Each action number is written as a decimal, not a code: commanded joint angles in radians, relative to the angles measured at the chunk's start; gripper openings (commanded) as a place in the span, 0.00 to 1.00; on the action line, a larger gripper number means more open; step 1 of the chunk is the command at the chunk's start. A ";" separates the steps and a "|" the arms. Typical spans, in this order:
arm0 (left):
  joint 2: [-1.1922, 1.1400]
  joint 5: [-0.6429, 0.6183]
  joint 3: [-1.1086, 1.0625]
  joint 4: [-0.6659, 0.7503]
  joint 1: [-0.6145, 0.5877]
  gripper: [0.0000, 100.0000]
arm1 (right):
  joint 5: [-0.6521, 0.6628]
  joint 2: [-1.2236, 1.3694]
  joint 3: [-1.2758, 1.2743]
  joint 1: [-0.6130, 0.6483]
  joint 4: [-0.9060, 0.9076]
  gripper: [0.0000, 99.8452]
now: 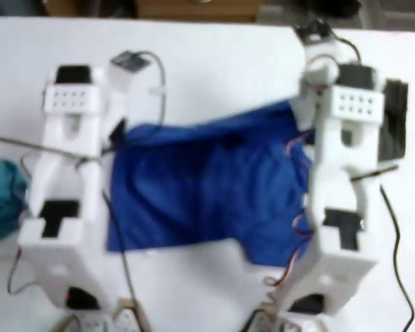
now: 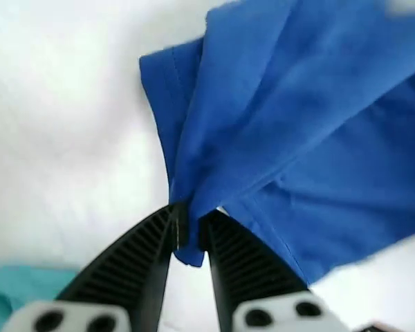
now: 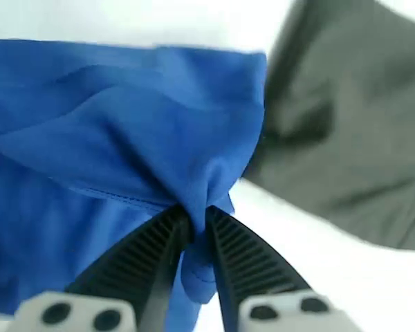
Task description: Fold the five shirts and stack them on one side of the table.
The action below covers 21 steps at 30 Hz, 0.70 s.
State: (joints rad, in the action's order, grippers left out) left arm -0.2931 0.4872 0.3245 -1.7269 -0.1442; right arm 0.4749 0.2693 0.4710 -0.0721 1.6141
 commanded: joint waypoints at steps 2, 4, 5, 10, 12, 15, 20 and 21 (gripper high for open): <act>0.112 0.009 -0.013 -0.054 -0.002 0.03 | 0.060 -0.124 -0.043 -0.038 0.093 0.02; 0.150 0.012 -0.096 -0.049 0.002 0.03 | 0.087 -0.182 -0.135 -0.062 0.091 0.02; 0.172 0.012 -0.143 -0.041 0.006 0.03 | 0.104 -0.216 -0.189 -0.071 0.088 0.02; 0.324 0.012 -0.392 0.054 0.031 0.03 | 0.181 -0.450 -0.552 -0.116 -0.047 0.02; 0.397 0.012 -0.481 0.089 0.040 0.03 | 0.207 -0.558 -0.706 -0.127 -0.107 0.02; 0.500 0.012 -0.595 0.110 0.048 0.03 | 0.236 -0.705 -0.882 -0.143 -0.150 0.02; 0.634 0.012 -0.739 0.112 0.049 0.03 | 0.273 -0.892 -1.033 -0.159 -0.148 0.02; 0.655 0.012 -0.763 0.112 0.049 0.03 | 0.276 -0.924 -1.056 -0.159 -0.148 0.02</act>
State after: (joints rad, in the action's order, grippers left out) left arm 0.2685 0.4902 -0.3920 -1.6256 -0.1059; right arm 0.7342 -0.5378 -0.5386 -0.2194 1.4776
